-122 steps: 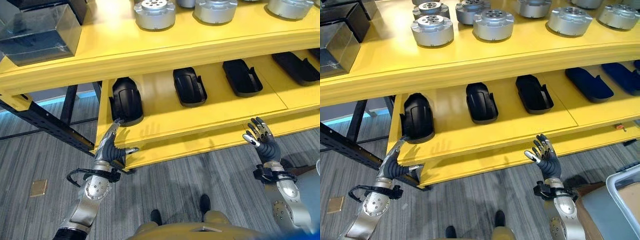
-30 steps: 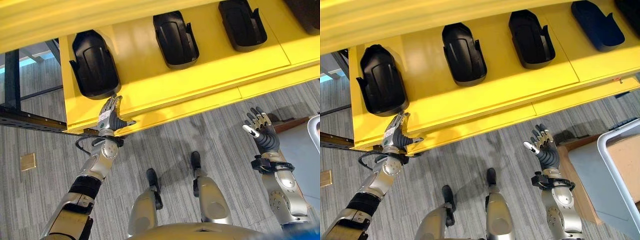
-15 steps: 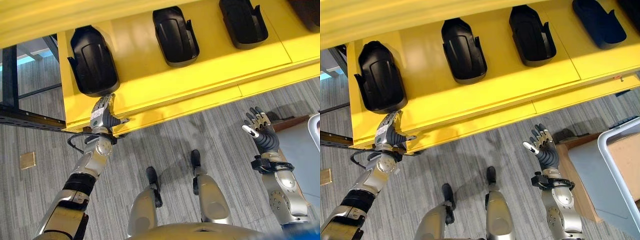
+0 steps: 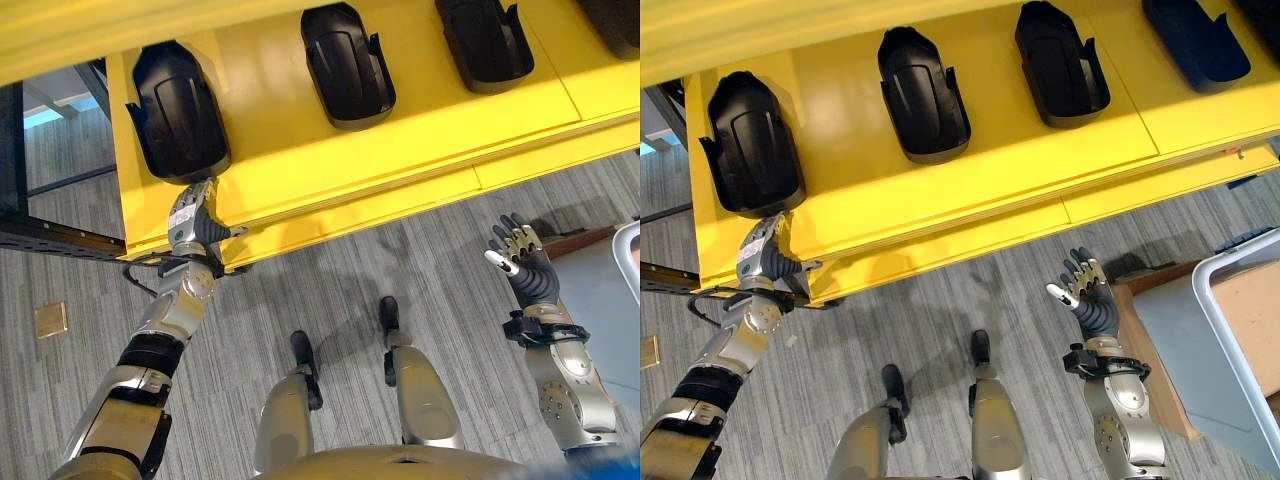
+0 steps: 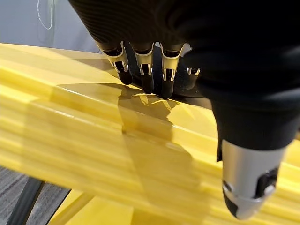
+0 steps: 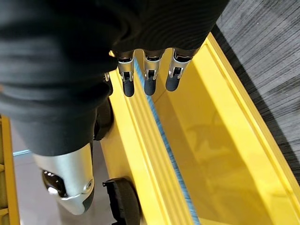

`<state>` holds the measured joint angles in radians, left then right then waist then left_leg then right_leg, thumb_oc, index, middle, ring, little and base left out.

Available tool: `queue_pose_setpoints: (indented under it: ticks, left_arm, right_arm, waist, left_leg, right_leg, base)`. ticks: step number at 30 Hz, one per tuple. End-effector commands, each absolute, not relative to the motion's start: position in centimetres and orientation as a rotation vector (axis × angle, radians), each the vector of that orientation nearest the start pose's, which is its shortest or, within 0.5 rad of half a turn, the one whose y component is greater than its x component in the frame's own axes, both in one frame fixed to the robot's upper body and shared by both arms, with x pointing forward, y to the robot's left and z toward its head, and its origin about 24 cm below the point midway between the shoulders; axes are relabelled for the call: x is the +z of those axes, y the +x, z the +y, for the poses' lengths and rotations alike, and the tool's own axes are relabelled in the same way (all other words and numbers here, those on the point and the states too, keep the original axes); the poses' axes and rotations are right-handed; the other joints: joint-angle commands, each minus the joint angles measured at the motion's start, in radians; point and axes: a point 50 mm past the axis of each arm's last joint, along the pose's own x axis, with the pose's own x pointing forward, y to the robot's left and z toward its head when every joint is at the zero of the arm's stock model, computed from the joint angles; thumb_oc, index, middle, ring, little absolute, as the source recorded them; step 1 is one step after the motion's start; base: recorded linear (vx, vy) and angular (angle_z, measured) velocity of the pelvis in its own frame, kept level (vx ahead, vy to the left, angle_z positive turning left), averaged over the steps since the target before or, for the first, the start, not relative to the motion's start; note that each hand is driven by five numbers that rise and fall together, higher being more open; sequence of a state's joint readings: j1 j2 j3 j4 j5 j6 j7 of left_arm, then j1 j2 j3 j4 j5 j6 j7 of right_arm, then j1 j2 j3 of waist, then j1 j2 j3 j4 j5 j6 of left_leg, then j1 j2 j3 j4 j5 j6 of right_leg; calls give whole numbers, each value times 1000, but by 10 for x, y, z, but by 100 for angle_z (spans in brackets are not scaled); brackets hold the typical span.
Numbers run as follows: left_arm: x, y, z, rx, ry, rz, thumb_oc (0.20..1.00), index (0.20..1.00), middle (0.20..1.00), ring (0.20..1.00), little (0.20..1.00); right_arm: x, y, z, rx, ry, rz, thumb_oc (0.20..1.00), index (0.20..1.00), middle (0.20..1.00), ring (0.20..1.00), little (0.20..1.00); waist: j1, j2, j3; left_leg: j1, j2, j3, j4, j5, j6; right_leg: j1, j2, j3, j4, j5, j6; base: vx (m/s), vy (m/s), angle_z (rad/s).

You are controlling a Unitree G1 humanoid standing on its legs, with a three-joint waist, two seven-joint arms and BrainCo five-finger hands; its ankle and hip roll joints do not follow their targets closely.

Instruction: Move parts from the plastic box to the shelf.

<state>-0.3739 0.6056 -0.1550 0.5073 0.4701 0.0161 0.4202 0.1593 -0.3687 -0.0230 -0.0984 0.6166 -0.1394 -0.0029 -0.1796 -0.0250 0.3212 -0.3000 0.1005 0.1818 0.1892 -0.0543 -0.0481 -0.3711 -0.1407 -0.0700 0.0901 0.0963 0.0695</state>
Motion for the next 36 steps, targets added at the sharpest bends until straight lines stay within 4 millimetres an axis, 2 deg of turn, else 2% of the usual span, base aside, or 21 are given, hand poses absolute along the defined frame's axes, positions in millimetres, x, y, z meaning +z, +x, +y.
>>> queue_pose_setpoints:
  ticks: [1,10,11,16,30,36]
  left_arm:
    - [98,314,309,458,1167,-22,1000,1000,1000,1000,1000]
    - [107,318,311,465,1178,-35,1000,1000,1000,1000,1000]
    - [107,318,313,468,1186,-25,1000,1000,1000,1000,1000]
    - [109,319,317,479,1194,-17,1000,1000,1000,1000,1000]
    - [145,327,333,530,1295,-60,1000,1000,1000,1000,1000]
    - [143,328,330,512,1290,-54,1000,1000,1000,1000,1000]
  right_arm:
    - [83,214,-228,-10,236,-215,1000,1000,1000,1000,1000]
    - [82,213,-229,-9,232,-208,1000,1000,1000,1000,1000]
    - [81,213,-229,-10,230,-204,1000,1000,1000,1000,1000]
    - [81,213,-229,-10,227,-203,1000,1000,1000,1000,1000]
    - [81,212,-230,10,217,-199,1000,1000,1000,1000,1000]
    - [80,211,-231,10,213,-192,1000,1000,1000,1000,1000]
  waist:
    - [-16,-30,-43]
    - [-21,-34,-38]
    - [-19,-28,-39]
    - [-20,-30,-36]
    - [-28,-35,-39]
    - [-28,-36,-38]
  left_leg:
    - [-44,26,-41,166,-92,-15]
    - [-59,28,-36,179,-97,-14]
    - [-48,32,-42,182,-123,-18]
    - [-55,35,-42,186,-124,-18]
    - [-84,41,-38,210,-131,-17]
    - [-86,43,-37,215,-133,-17]
  right_leg:
    - [-1,-51,25,101,-103,71]
    - [-13,-50,31,103,-98,72]
    - [-6,-45,34,107,-119,78]
    - [-13,-44,39,109,-118,78]
    - [-43,-38,53,111,-106,81]
    - [-46,-37,56,114,-107,79]
  base:
    - [4,10,-4]
    - [10,4,0]
    - [91,23,0]
    - [19,8,-2]
    - [-2,2,-1]
    - [-4,-1,-1]
